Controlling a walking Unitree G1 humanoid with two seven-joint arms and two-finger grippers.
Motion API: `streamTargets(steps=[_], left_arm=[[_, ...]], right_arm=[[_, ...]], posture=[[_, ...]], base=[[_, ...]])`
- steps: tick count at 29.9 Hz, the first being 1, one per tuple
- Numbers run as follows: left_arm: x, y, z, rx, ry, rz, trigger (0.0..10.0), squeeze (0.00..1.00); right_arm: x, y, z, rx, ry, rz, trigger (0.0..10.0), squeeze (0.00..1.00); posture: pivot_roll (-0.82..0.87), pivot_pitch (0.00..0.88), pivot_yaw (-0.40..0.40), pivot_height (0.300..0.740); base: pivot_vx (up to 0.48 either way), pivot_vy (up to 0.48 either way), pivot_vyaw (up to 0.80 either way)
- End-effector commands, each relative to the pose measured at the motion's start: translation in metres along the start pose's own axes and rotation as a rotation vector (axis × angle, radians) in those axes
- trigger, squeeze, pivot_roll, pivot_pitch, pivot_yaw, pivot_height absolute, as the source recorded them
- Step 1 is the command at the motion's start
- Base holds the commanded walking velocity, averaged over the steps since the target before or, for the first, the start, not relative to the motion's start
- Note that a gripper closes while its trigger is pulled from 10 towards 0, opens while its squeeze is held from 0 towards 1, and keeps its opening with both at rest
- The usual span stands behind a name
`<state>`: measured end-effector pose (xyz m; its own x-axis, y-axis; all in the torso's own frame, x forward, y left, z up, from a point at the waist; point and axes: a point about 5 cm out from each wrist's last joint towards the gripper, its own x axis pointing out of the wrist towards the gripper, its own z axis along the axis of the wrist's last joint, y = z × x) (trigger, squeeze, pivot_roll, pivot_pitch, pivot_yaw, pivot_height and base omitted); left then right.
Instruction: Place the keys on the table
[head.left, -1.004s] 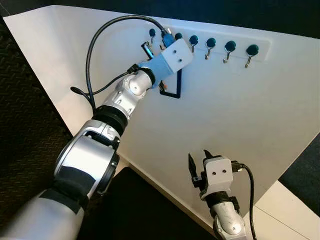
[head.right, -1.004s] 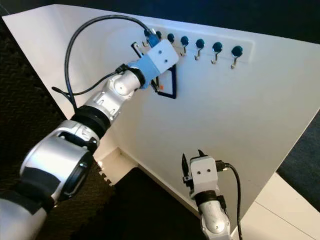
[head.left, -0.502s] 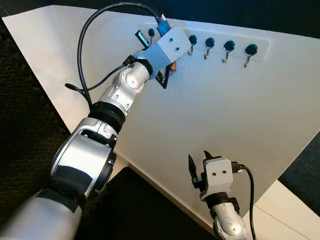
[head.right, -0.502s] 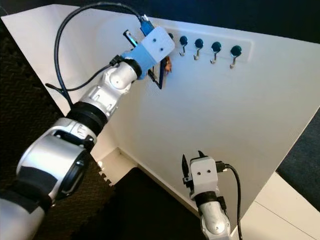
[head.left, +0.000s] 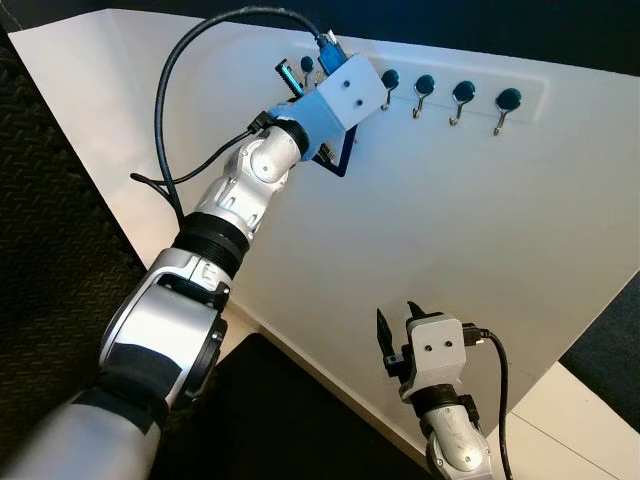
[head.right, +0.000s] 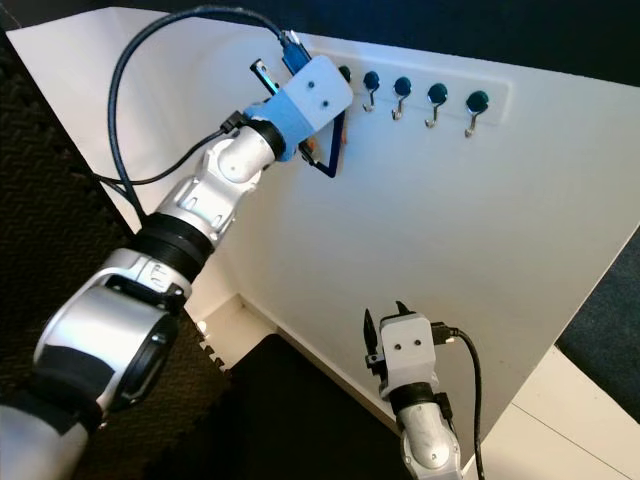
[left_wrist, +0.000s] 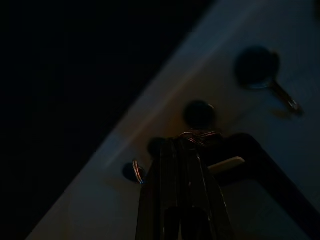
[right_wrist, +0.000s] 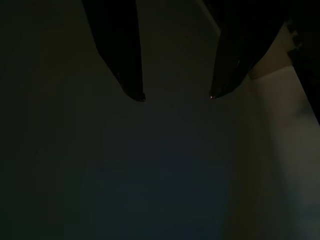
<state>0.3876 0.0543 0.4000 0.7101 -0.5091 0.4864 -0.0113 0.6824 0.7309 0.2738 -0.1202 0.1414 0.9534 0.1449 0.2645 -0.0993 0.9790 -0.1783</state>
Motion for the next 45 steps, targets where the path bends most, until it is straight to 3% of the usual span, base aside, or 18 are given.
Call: streamTargets(steps=[1, 5, 10, 15, 24, 28, 29, 30, 31, 32, 35, 36, 37, 39, 41, 42, 43, 45], left_arm=[[-0.007, 0.017, -0.003, -0.033, -0.001, 0.053, 10.0, 0.00], [-0.012, 0.028, -0.002, -0.150, -0.015, 0.082, 10.0, 0.00], [-0.020, 0.026, -0.003, -0.217, -0.022, 0.050, 10.0, 0.00], [-0.040, -0.010, -0.017, -0.303, 0.032, -0.058, 10.0, 0.00], [-0.053, -0.029, -0.024, -0.349, 0.080, -0.110, 10.0, 0.00], [-0.065, -0.041, -0.033, -0.432, 0.104, -0.106, 10.0, 0.00], [-0.071, -0.045, -0.038, -0.508, 0.126, -0.092, 10.0, 0.00], [-0.071, -0.045, -0.038, -0.508, 0.126, -0.092, 10.0, 0.00], [-0.084, -0.054, -0.048, -0.616, 0.164, -0.081, 10.0, 0.00], [-0.084, -0.054, -0.048, -0.616, 0.164, -0.081, 10.0, 0.00], [-0.102, -0.065, -0.058, -0.681, 0.215, -0.075, 10.0, 0.00], [-0.124, -0.077, -0.072, -0.730, 0.290, -0.053, 10.0, 0.00], [-0.135, -0.082, -0.079, -0.748, 0.331, -0.033, 10.0, 0.00], [-0.141, -0.085, -0.083, -0.756, 0.356, -0.020, 10.0, 0.00], [-0.160, -0.091, -0.098, -0.824, 0.448, 0.051, 10.0, 0.00], [-0.160, -0.091, -0.098, -0.824, 0.448, 0.051, 10.0, 0.00], [-0.174, -0.097, -0.105, -0.845, 0.506, 0.085, 10.0, 0.00], [-0.179, -0.099, -0.106, -0.836, 0.518, 0.087, 10.0, 0.00]], right_arm=[[-0.004, 0.004, -0.007, 0.008, 0.033, 0.010, 10.0, 0.00], [-0.005, 0.004, -0.007, 0.007, 0.035, 0.009, 10.0, 0.00], [-0.005, 0.004, -0.008, 0.007, 0.037, 0.013, 10.0, 0.00], [-0.002, 0.005, -0.008, 0.008, 0.034, 0.023, 10.0, 0.00], [-0.003, 0.005, -0.008, 0.005, 0.033, 0.023, 10.0, 0.00], [-0.004, 0.004, -0.010, 0.002, 0.038, 0.019, 10.0, 0.00], [-0.005, 0.003, -0.010, 0.002, 0.041, 0.017, 10.0, 0.00], [-0.005, 0.003, -0.010, 0.002, 0.041, 0.017, 10.0, 0.00], [-0.007, 0.002, -0.014, 0.007, 0.057, 0.007, 10.0, 0.00], [-0.007, 0.002, -0.014, 0.007, 0.057, 0.007, 10.0, 0.00], [-0.010, -0.001, -0.020, 0.020, 0.089, -0.011, 10.0, 0.00], [-0.016, -0.005, -0.030, 0.018, 0.135, -0.022, 10.0, 0.00], [-0.020, -0.006, -0.035, 0.010, 0.156, -0.022, 10.0, 0.00], [-0.022, -0.007, -0.038, 0.005, 0.167, -0.021, 10.0, 0.00], [-0.026, -0.008, -0.046, -0.004, 0.199, -0.015, 10.0, 0.00], [-0.026, -0.008, -0.046, -0.004, 0.199, -0.015, 10.0, 0.00], [-0.030, -0.009, -0.050, -0.008, 0.219, -0.011, 10.0, 0.00], [-0.031, -0.009, -0.052, -0.009, 0.227, -0.010, 10.0, 0.00]], posture=[[-0.01, 0.215, 0.129, 0.740], [-0.01, 0.214, 0.127, 0.740], [-0.01, 0.212, 0.126, 0.740], [-0.01, 0.208, 0.118, 0.740], [-0.01, 0.205, 0.122, 0.740], [-0.02, 0.207, 0.128, 0.740], [-0.02, 0.208, 0.131, 0.740], [-0.02, 0.208, 0.131, 0.740], [-0.02, 0.210, 0.131, 0.740], [-0.02, 0.210, 0.131, 0.740], [-0.02, 0.211, 0.128, 0.740], [-0.02, 0.212, 0.123, 0.740], [-0.01, 0.210, 0.119, 0.740], [-0.01, 0.210, 0.119, 0.740], [-0.01, 0.205, 0.110, 0.740], [-0.01, 0.205, 0.110, 0.740], [-0.02, 0.204, 0.104, 0.740], [-0.02, 0.202, 0.099, 0.740]], base=[[0.000, 0.000, 0.00], [0.000, 0.000, 0.00], [0.000, 0.000, 0.00], [0.000, 0.000, 0.00], [0.000, 0.000, 0.00], [0.000, 0.000, 0.00], [0.000, 0.000, 0.00], [0.000, 0.000, 0.00], [0.000, 0.000, 0.00], [0.000, 0.000, 0.00], [0.000, 0.000, 0.00], [0.000, 0.000, 0.00], [0.000, 0.000, 0.00], [0.000, 0.000, 0.00], [0.000, 0.000, 0.00], [0.000, 0.000, 0.00], [0.000, 0.000, 0.00], [0.000, 0.000, 0.00]])
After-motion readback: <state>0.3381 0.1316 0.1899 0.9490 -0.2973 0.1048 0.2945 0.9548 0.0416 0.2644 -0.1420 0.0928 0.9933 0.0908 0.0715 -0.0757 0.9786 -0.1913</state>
